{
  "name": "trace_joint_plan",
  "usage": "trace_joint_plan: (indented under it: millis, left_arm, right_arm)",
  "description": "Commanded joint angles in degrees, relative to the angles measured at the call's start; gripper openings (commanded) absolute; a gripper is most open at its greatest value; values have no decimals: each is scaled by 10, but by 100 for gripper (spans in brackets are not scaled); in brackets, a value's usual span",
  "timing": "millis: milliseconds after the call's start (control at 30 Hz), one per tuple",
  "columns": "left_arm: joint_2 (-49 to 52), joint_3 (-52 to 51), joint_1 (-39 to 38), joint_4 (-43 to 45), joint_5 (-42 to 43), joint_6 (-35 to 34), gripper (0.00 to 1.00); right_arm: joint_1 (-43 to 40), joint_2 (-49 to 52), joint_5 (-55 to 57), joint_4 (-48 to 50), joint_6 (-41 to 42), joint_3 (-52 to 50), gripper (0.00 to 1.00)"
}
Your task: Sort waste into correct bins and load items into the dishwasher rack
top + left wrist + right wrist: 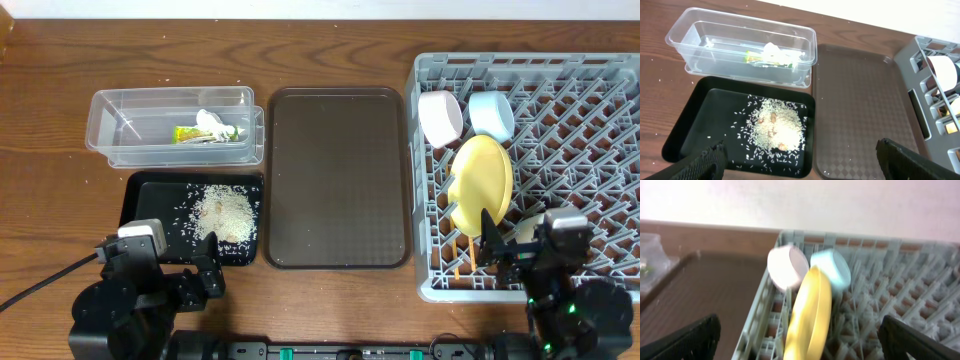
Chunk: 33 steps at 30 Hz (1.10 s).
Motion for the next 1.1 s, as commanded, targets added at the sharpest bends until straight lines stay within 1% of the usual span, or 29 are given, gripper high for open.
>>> trace_joint_plan:
  millis: [0, 200, 400, 467, 500, 567, 733, 1067]
  left_arm:
    - [-3, -5, 3, 1, -6, 10, 97]
    - [-3, -5, 3, 1, -6, 10, 97]
    - [-3, -5, 3, 1, -6, 10, 97]
    - [-3, -5, 3, 1, -6, 10, 97]
    - [-3, -5, 3, 1, -6, 10, 97]
    - [-3, -5, 3, 1, -6, 10, 97]
    - [-3, -5, 3, 1, -6, 10, 97]
    - [-3, -5, 3, 1, -6, 10, 97]
  right_arm:
    - [5, -56, 9, 51, -10, -62, 99]
    - [12, -134, 19, 214, -11, -186, 99]
    - [23, -134, 39, 383, -11, -290, 99]
    - [22, -134, 42, 426, -11, -323, 99]
    - [21, -134, 48, 425, -12, -330, 99]
    - [20, -134, 55, 392, -20, -329, 99]
    - [7, -134, 41, 293, -23, -329, 99]
    - [-6, -134, 39, 296, -21, -329, 99]
